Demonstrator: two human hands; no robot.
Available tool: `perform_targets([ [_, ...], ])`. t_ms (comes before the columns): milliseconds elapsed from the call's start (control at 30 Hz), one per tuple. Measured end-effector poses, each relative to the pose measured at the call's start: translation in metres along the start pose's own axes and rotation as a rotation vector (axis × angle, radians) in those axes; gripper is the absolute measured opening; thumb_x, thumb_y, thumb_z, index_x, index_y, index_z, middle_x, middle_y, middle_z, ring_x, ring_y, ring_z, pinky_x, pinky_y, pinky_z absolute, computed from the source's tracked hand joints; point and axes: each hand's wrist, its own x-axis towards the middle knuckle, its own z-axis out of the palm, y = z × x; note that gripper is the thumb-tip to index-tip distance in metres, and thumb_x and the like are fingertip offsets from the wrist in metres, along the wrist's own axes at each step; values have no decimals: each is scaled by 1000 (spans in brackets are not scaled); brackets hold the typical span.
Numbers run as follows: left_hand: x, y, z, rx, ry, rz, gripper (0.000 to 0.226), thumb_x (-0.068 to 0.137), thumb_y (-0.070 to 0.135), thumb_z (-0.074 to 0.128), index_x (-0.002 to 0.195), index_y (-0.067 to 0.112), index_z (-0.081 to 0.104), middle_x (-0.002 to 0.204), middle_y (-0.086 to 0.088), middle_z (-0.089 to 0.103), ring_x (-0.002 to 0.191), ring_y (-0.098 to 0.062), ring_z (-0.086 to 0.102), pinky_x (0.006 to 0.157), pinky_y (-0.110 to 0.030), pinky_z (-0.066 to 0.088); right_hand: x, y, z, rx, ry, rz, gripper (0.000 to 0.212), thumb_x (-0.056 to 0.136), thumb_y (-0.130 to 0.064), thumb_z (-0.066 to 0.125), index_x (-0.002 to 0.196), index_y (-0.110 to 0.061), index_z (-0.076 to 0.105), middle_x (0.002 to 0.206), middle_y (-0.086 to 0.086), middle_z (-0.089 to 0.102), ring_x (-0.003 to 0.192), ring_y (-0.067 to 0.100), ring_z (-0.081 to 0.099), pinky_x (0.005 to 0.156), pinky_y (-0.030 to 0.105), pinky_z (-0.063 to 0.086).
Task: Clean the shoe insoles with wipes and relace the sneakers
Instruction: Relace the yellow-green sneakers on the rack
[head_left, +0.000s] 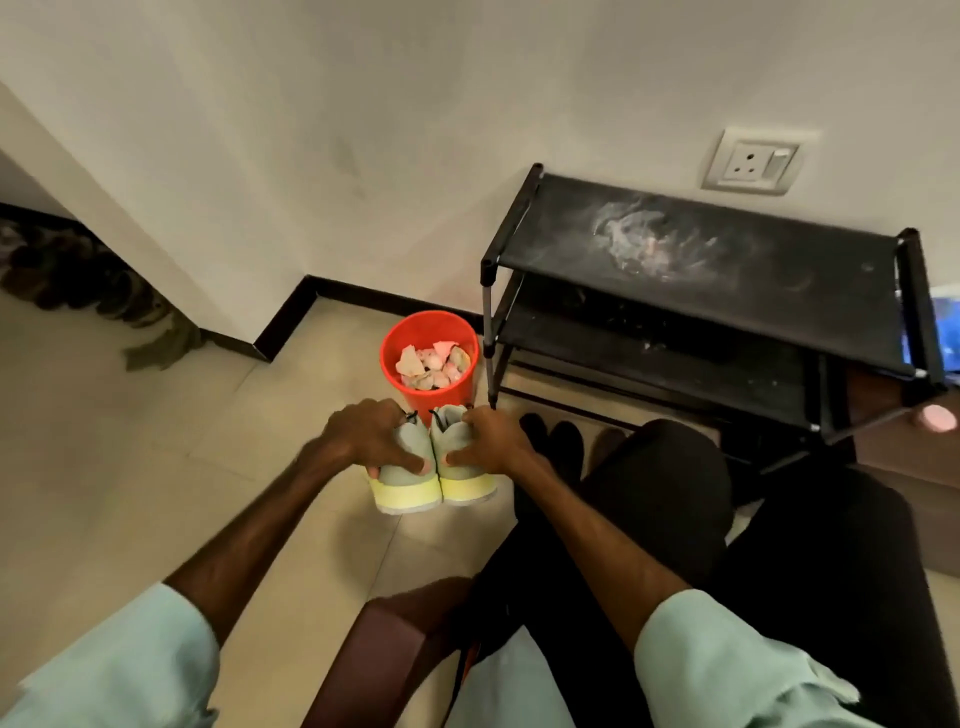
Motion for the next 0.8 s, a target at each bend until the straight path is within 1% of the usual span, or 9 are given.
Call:
perform_targets([
  [67,20,-4,15,28,-7,-8,65,62,72,81,107,28,66,56,19,63,63,-7,71,67,-27,53,3,14,14,40,13,36,57,82,-33,82,132,-15,62,128,8,67,118,27,61,89,32,47],
  [100,28,-6,24,36,-14,-9,68,61,73,81,109,27,66,63,19,65,70,-9,71,68,-27,52,5,20,23,67,9,65,58,81,-33,82,132,-15,62,129,8,66,119,27,60,91,32,47],
  [167,42,-7,39,75,-3,-12,77,61,74,80,119,26,62,97,12,71,94,-16,68,80,-31,52,9,25,33,75,-1,120,60,77,-36,85,130,-15,63,130,8,65,121,27,60,95,35,49],
  [200,50,-7,46,86,1,-21,80,62,74,80,123,25,60,113,8,68,104,-19,65,85,-32,51,15,30,37,61,-10,144,62,76,-39,85,128,-15,63,130,8,65,122,28,59,96,36,49],
  [267,65,-8,57,62,6,-28,82,61,75,80,124,27,60,124,5,65,110,-20,62,85,-32,49,25,38,37,41,-16,182,64,75,-39,85,129,-15,62,131,10,62,124,30,56,96,36,48],
  [367,82,-9,73,31,-15,-17,81,57,77,80,121,30,64,122,5,67,106,-20,63,84,-33,52,34,49,33,46,-32,227,62,79,-30,83,134,-13,58,134,12,59,126,31,55,99,35,47],
  [500,96,-3,86,54,-9,-1,78,62,72,81,124,28,62,124,2,66,110,-22,62,83,-32,50,41,59,39,37,-42,259,51,85,-20,72,133,-10,56,137,14,57,130,33,53,103,35,45],
  [667,106,-4,94,38,4,25,74,66,68,81,122,23,63,120,0,68,105,-24,63,75,-30,45,46,60,40,51,-50,250,48,90,-26,66,133,-10,54,143,13,53,133,31,49,105,34,41],
  [800,109,-9,98,28,18,21,74,67,67,80,124,24,62,120,-2,68,104,-26,63,74,-30,45,52,62,39,41,-71,226,42,91,-24,65,129,-7,57,138,14,56,129,31,52,102,34,43],
])
